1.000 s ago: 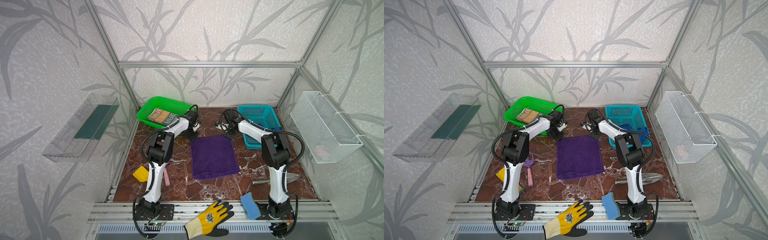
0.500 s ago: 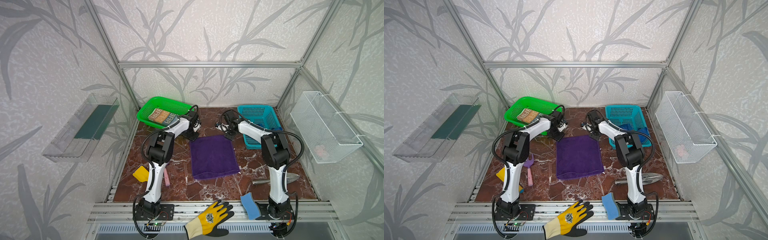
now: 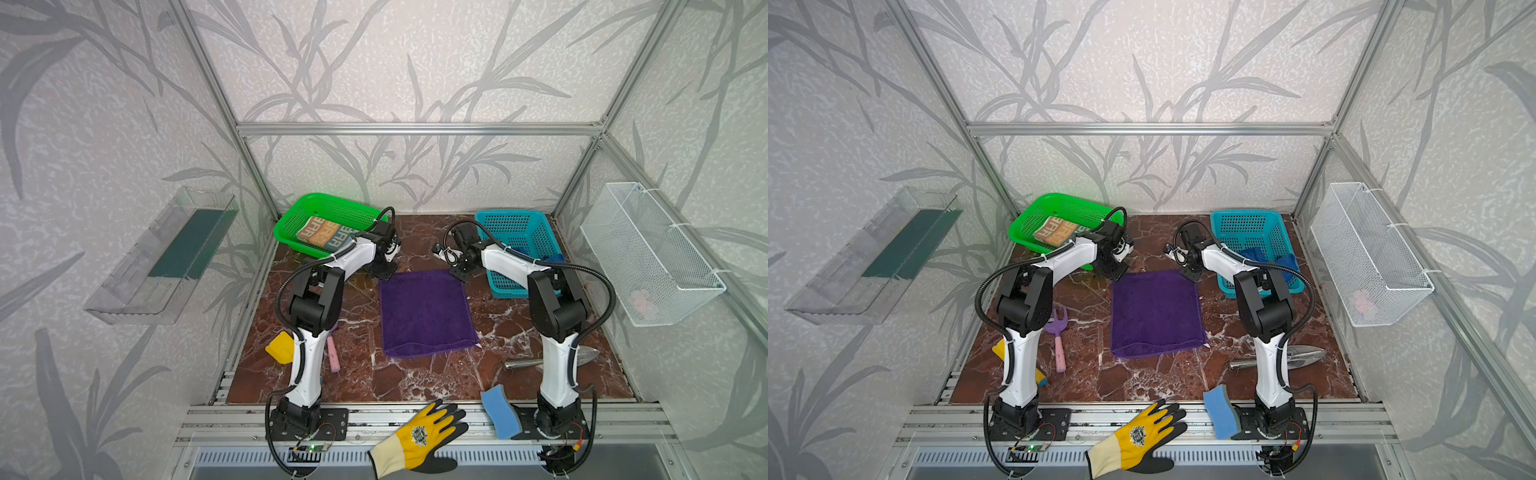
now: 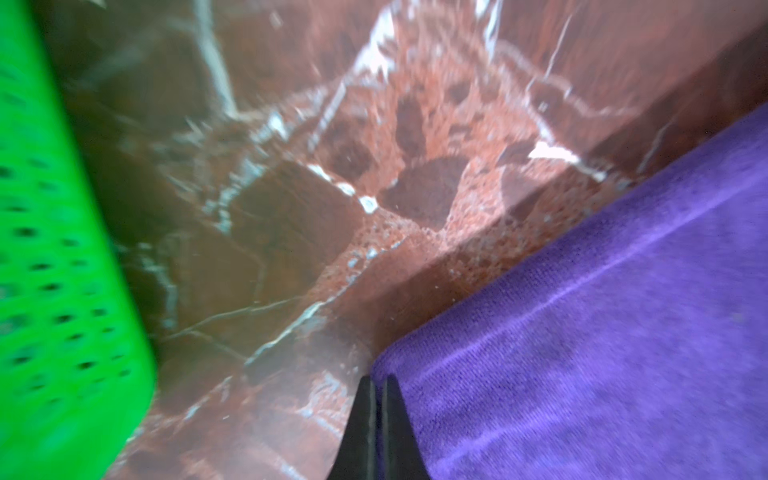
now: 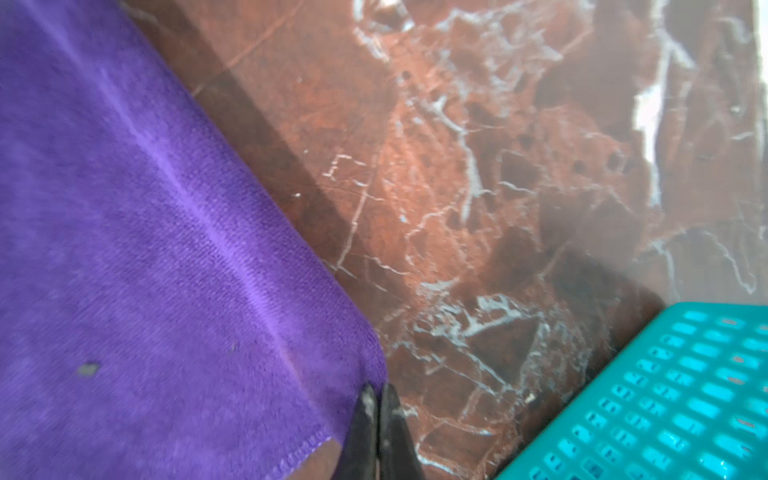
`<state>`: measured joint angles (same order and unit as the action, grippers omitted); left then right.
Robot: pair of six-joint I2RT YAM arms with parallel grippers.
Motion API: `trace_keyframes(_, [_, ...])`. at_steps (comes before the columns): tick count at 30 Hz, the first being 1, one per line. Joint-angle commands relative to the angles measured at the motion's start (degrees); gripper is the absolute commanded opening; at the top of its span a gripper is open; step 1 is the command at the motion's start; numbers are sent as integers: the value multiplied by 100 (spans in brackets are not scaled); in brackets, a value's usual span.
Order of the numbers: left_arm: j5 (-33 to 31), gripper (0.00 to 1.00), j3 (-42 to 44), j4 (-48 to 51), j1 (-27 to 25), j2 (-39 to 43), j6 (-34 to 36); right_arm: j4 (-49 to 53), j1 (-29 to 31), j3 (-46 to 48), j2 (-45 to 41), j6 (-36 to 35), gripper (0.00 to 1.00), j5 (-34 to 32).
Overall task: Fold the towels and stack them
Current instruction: 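Lower both grippers to the purple towel's side edges and close on them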
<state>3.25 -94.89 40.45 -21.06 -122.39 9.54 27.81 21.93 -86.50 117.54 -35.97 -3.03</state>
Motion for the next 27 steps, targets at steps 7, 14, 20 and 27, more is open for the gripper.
trace_keyframes(7, [-639,0,731,-815,-59,869,215,-743,-323,367,-716,214,0,1043])
trace_keyframes(14, [-964,0,1255,-1311,-55,1374,276,-1341,-488,633,-893,276,0,1884])
trace_keyframes(20, [-1137,0,1608,-1668,-52,1757,303,-2030,-489,956,-925,-29,0,2179])
trace_keyframes(27, [-1221,0,2353,-2238,-65,2415,337,-2528,-517,1166,-881,-339,0,2429])
